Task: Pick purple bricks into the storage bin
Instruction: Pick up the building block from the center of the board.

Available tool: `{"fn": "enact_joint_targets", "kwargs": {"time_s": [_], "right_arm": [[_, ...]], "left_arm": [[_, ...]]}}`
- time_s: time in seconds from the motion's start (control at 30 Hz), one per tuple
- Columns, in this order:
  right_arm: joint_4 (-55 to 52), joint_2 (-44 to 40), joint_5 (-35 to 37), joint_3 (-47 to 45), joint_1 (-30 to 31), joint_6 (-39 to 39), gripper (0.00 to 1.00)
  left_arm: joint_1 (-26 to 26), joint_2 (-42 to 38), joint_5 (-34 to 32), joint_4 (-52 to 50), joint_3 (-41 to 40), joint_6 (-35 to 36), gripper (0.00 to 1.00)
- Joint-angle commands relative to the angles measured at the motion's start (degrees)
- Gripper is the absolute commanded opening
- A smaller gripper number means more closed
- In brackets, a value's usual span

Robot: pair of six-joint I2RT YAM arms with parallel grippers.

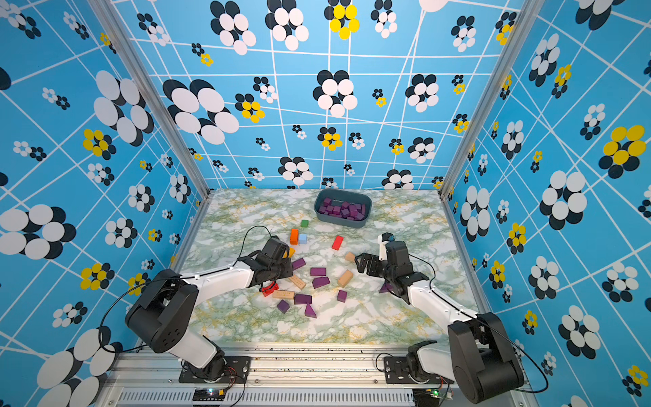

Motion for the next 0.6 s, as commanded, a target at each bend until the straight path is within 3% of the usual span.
{"fn": "enact_joint_targets", "kwargs": {"time_s": [0.0, 0.37, 0.57], "right_arm": [[0.4, 0.5, -1.0, -0.6, -0.1, 0.8, 0.99], [0.5, 1.4, -1.3, -0.4, -0.1, 1.1, 0.99], [0.5, 2.6, -2.6, 0.1, -0.1, 1.4, 0.99]], "left_arm": [[-0.4, 1.3, -2.2, -2.2, 1.8, 1.8, 0.44], [-0.7, 5.5, -2.9, -4.7, 5.9, 4.6, 0.44], [-0.8, 4.7, -1.6, -4.2, 6.7, 7.8, 0.29]]}}
